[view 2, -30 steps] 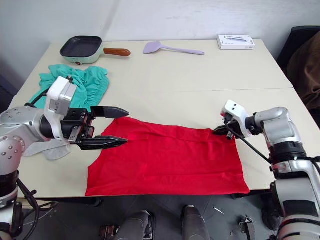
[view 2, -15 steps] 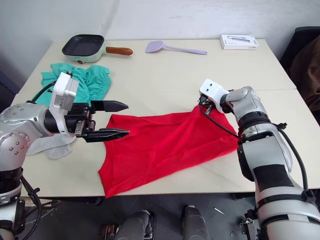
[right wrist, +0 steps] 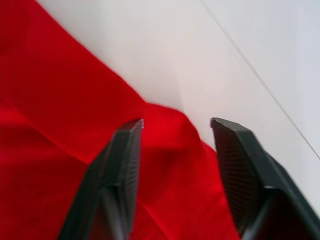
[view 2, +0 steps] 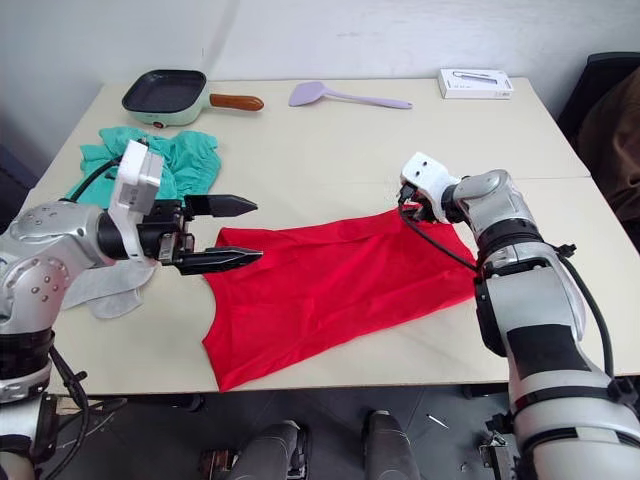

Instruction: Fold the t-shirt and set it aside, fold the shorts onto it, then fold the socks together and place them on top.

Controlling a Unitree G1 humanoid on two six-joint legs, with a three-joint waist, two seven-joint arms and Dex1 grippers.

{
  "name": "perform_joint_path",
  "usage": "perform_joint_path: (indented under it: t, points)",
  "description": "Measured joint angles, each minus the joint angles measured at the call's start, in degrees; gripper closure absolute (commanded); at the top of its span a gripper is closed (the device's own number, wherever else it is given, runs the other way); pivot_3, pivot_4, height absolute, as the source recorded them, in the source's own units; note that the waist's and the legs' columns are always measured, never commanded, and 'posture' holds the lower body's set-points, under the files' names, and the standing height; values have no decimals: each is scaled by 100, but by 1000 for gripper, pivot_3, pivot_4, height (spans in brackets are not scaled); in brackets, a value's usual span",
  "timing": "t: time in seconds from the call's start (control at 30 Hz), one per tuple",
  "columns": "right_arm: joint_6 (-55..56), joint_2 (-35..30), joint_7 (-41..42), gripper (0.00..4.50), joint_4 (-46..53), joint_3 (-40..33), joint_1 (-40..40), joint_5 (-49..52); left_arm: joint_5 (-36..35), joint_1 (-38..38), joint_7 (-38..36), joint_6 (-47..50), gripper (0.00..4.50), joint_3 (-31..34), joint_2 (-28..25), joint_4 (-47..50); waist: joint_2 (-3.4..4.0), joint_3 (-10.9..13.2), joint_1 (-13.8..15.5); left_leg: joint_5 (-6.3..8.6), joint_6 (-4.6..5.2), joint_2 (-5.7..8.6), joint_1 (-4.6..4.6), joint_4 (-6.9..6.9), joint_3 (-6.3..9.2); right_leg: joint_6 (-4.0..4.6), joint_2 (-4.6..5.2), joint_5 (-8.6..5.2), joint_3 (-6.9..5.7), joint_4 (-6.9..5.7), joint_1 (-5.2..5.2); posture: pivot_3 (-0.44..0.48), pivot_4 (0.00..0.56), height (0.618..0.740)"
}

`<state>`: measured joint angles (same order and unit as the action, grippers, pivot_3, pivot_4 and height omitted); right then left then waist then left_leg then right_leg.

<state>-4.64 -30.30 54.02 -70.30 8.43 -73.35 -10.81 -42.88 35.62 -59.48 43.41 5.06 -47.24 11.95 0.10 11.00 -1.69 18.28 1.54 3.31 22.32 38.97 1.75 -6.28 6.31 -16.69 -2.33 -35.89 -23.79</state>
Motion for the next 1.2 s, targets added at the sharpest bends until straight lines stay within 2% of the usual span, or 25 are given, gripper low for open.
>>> perform_joint_path:
  t: [0.07,0.13,0.2,0.27,0.4,0.47,0.57,0.73,0.87,1.0,1.1,1.2]
  points:
    - [-550,-266,356,700,994,-275,510,352,224,110,-137,-196,0,-171,10,-404,0,0,41,0,0,1,0,4,19,0,0,0,-16,1,9,0,150,740]
    - [-1580,-636,679,45,2855,-628,1651,827,687,404,-220,-593,0,-412,111,-1244,0,-1,151,0,0,2,5,5,34,0,0,0,-30,4,15,0,150,740]
    - [-2782,-925,825,45,4828,-1064,3075,1385,1312,749,-330,-1147,0,-723,176,-2312,3,1,246,1,-1,8,18,9,46,0,-6,0,-41,0,8,0,150,740]
    - [-3802,-1056,834,45,6215,-1391,4077,1847,1842,979,-467,-1626,0,-943,178,-3191,9,4,285,-1,4,12,29,12,22,0,-17,0,-47,-3,-7,0,150,740]
    - [-5521,-1422,645,45,8437,-2496,5480,2650,2589,1695,-866,-2504,0,-1373,586,-4757,8,4,323,-10,23,20,32,15,-12,-16,-12,9,-46,-7,-17,0,150,740]
    - [-6238,-1398,462,45,9147,-3039,5928,3000,2930,2009,-931,-2939,0,-1466,747,-5595,-5,-1,304,-9,26,20,21,15,-19,-18,-10,10,-39,-7,-11,0,150,740]
    - [-6967,-967,-54,45,9823,-3639,6462,3232,3326,2570,-823,-3506,0,-1509,1203,-6752,-22,-8,323,-10,29,22,18,13,-17,-18,-5,10,-40,-10,-9,0,150,740]
    - [-7635,-270,-863,45,10398,-4087,6880,3353,3827,3095,-473,-4107,0,-1499,1687,-7918,-23,-7,307,-6,36,26,19,12,-22,-19,-4,10,-33,-15,-15,0,150,740]
    - [-7986,493,-1484,45,10564,-4243,6842,3376,4148,3254,-182,-4314,0,-1500,1984,-8377,-24,-8,300,-6,36,27,18,12,-29,-19,-5,10,-26,-26,-22,0,150,740]
    - [-8028,840,-1916,45,10616,-4260,6731,3373,4360,3269,-128,-4347,0,-1496,2046,-8519,-53,-25,277,-5,36,23,12,11,-35,-19,-9,10,-19,-30,-24,0,150,740]
    - [-8050,1252,-2232,0,10560,-4381,6531,3375,4478,3259,-183,-4385,571,-1466,2048,-8546,-84,-43,262,-5,36,24,6,11,-41,-19,-8,10,-10,-35,-23,0,150,740]
    - [-8059,1592,-2548,669,10419,-4489,6262,3372,4569,3166,-365,-4423,1534,-1455,2054,-8551,-88,-46,234,-3,40,25,-1,11,-48,-19,-6,10,3,-49,-25,0,150,740]
